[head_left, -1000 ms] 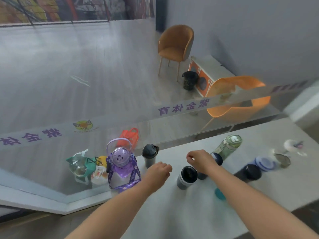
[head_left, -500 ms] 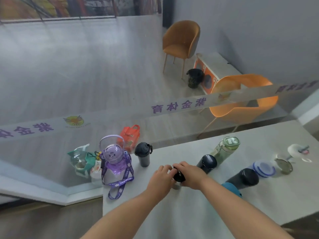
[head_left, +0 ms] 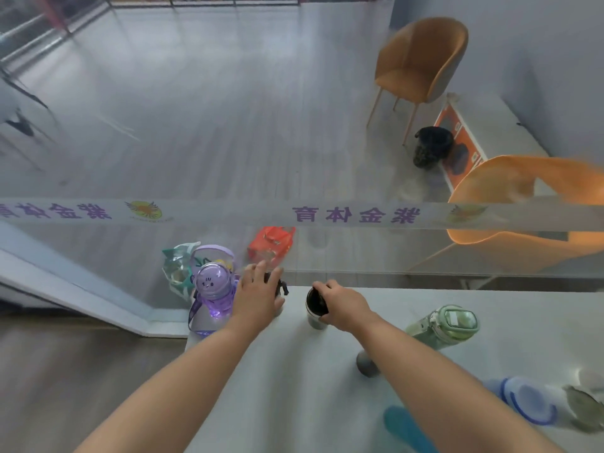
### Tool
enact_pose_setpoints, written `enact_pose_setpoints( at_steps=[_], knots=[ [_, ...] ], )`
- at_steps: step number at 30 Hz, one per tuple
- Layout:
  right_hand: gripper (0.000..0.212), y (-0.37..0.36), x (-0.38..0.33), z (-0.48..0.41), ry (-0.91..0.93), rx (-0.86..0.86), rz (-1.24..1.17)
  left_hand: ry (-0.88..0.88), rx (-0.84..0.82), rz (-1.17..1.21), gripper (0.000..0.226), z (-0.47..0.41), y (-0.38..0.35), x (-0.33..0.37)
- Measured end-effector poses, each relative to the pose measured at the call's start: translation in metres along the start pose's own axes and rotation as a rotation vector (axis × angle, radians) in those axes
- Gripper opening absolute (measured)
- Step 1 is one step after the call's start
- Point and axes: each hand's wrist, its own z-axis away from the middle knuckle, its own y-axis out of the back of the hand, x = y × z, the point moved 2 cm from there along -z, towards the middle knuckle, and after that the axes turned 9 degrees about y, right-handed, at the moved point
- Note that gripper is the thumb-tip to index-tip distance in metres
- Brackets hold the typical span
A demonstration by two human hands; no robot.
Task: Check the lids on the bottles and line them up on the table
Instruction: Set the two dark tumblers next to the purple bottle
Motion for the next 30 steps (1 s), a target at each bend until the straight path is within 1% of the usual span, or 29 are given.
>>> enact_pose_setpoints(
  at_steps=[2, 4, 8, 10, 16, 28, 30],
  knots=[
    [0.075, 0.002, 0.004, -0.008, -0.001, -0.002, -0.009, 0.086, -0.102, -0.007, 0.085, -0.007, -0.002, -0.011],
    [0.076, 0.004, 0.006, -0.015, -0.003, -0.002, -0.008, 0.128, -0.173, 0.012, 0.088, -0.01, -0.006, -0.018],
    [0.077, 0.009, 0.005, -0.025, -0.014, -0.006, -0.004, 0.119, -0.228, 0.116, 0.077, -0.017, -0.011, -0.023],
    [0.077, 0.012, 0.005, -0.027, -0.02, -0.009, -0.002, 0.109, -0.237, 0.159, 0.072, -0.02, -0.011, -0.024],
    [0.078, 0.014, 0.004, -0.03, -0.044, -0.017, -0.004, 0.068, -0.226, 0.223, 0.07, -0.023, -0.011, -0.024],
    [0.078, 0.012, 0.002, -0.028, -0.077, -0.013, 0.025, 0.025, -0.255, 0.24, 0.073, -0.03, -0.018, -0.021],
    [0.08, 0.011, 0.001, -0.027, -0.082, -0.025, 0.015, 0.016, -0.26, 0.233, 0.076, -0.029, -0.019, -0.02]
  ],
)
